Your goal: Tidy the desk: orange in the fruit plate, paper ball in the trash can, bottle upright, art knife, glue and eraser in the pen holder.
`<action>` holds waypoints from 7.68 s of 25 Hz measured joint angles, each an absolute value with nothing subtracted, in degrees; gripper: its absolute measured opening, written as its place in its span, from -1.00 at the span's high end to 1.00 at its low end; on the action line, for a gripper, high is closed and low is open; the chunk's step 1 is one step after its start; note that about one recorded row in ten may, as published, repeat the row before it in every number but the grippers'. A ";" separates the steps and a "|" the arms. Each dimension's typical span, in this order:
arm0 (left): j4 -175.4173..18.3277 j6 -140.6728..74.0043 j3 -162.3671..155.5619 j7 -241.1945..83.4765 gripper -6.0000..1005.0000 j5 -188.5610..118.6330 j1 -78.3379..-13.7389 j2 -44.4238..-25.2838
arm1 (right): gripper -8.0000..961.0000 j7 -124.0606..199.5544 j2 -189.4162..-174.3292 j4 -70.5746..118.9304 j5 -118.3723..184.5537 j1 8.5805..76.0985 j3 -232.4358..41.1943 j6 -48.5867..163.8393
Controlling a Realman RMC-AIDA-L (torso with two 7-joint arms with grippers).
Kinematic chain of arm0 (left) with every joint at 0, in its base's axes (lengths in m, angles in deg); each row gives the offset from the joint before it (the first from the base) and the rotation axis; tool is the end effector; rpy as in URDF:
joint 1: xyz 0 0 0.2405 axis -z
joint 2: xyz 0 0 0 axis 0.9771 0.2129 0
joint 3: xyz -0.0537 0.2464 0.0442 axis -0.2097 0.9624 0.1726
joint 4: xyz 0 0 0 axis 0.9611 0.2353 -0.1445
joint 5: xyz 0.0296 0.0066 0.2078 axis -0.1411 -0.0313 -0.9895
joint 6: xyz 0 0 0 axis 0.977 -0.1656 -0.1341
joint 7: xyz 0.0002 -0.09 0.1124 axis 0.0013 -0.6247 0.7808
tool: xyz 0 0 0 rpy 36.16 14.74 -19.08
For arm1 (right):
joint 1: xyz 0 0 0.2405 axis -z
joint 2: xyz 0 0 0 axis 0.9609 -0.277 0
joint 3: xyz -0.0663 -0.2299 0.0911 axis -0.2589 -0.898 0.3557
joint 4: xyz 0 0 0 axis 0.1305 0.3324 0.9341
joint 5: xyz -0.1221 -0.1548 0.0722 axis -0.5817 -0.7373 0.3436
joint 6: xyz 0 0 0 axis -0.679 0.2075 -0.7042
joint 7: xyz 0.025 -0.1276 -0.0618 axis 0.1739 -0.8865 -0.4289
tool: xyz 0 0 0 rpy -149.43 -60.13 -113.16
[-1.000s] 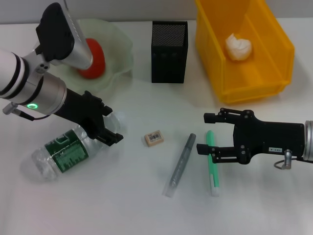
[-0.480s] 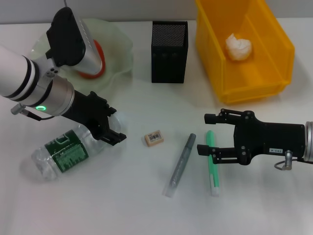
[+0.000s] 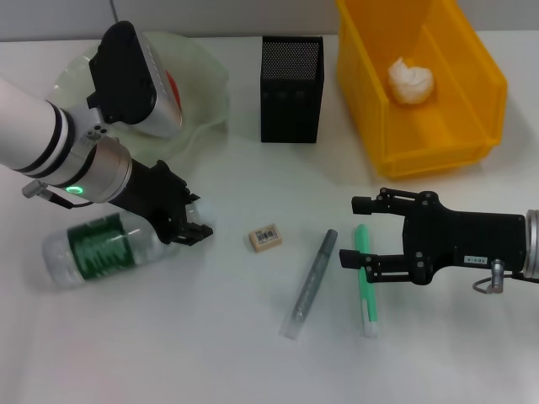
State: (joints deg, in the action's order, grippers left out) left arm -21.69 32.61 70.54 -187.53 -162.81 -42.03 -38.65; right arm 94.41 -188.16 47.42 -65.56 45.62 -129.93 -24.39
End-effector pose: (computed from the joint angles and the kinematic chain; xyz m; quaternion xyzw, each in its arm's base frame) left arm -0.2168 0.3677 -0.0390 -0.9764 -0.1054 0.1477 0.1167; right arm 0.2757 0.2935 -0.0353 -0.9521 0.1313 0.2557 0.1040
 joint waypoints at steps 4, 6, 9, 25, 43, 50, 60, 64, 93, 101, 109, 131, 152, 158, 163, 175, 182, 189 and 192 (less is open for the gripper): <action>-22.47 32.12 70.66 -187.52 -0.01 -163.19 -41.50 -38.63 | -0.69 94.43 -188.16 47.42 -65.43 45.69 -129.93 -24.46; -22.35 32.09 70.67 -187.52 0.04 -163.21 -41.48 -38.62 | -0.69 94.44 -188.16 47.41 -65.37 45.71 -129.93 -24.46; -22.48 32.07 70.67 -187.52 0.10 -163.24 -41.27 -38.53 | -0.69 94.45 -188.16 47.42 -65.30 45.71 -129.82 -24.50; -14.09 39.56 61.66 -183.94 0.10 -152.51 -45.80 -38.30 | -0.70 94.52 -188.16 47.42 -65.22 45.80 -129.90 -24.59; -14.39 50.19 45.37 -171.05 0.10 -140.53 -50.34 -38.13 | -0.70 94.59 -188.16 47.41 -65.57 45.36 -129.93 -24.73; -14.36 51.51 43.47 -169.47 0.11 -138.51 -51.81 -38.10 | -0.70 94.59 -188.20 46.77 -65.58 45.10 -129.93 -24.83; -14.45 53.98 39.82 -166.12 0.11 -136.52 -53.74 -38.11 | -0.70 94.40 -188.33 46.42 -65.55 45.09 -129.93 -25.78; -14.68 55.03 37.96 -164.02 0.11 -134.29 -55.18 -38.03 | -0.70 94.26 -188.36 46.21 -65.47 45.09 -129.93 -25.99; -18.16 55.19 26.61 -160.41 0.11 -133.73 -58.24 -37.29 | -0.70 92.59 -188.43 44.86 -65.54 45.18 -129.93 -26.18; -21.37 53.79 23.23 -158.02 0.11 -133.43 -57.51 -37.89 | -0.70 92.54 -188.37 45.10 -65.58 45.11 -129.92 -26.13; -23.34 50.47 23.62 -157.81 0.11 -133.70 -57.36 -37.89 | -0.70 92.50 -188.26 45.33 -65.58 45.09 -129.93 -26.08; -24.99 49.51 23.73 -155.31 0.11 -133.96 -57.32 -37.97 | -0.70 92.50 -188.16 45.50 -65.58 45.09 -130.54 -25.97; -24.94 49.93 23.82 -154.90 0.11 -133.96 -57.22 -37.97 | -0.69 92.50 -188.25 45.48 -65.58 45.09 -130.54 -25.66; -24.94 50.01 23.82 -154.92 0.09 -133.95 -57.14 -37.97 | -0.69 92.50 -188.25 45.41 -65.58 45.09 -130.54 -25.64; -24.94 49.73 23.77 -154.91 0.07 -133.83 -57.26 -38.03 | -0.69 92.50 -188.25 45.36 -65.58 45.09 -130.54 -25.64; -24.94 49.81 23.78 -154.91 -0.46 -133.54 -57.41 -38.06 | -0.68 92.50 -188.25 45.30 -65.58 45.23 -130.54 -25.68; -25.01 50.11 23.27 -155.80 -0.57 -130.84 -57.39 -38.06 | -0.68 92.50 -188.25 45.34 -65.58 45.35 -130.54 -25.68; -26.82 57.92 23.20 -160.11 -0.57 -117.88 -57.76 -37.08 | -0.67 92.49 -188.25 45.44 -65.58 45.32 -130.54 -25.64; -29.20 64.27 23.27 -161.44 -0.57 -114.63 -57.35 -36.41 | -0.67 92.50 -188.19 45.40 -65.50 45.19 -130.43 -25.57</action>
State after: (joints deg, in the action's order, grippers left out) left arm -29.20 64.27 23.27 -161.44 -114.63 -57.35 -36.41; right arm 92.50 -188.19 45.40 -65.50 45.19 -130.43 -25.57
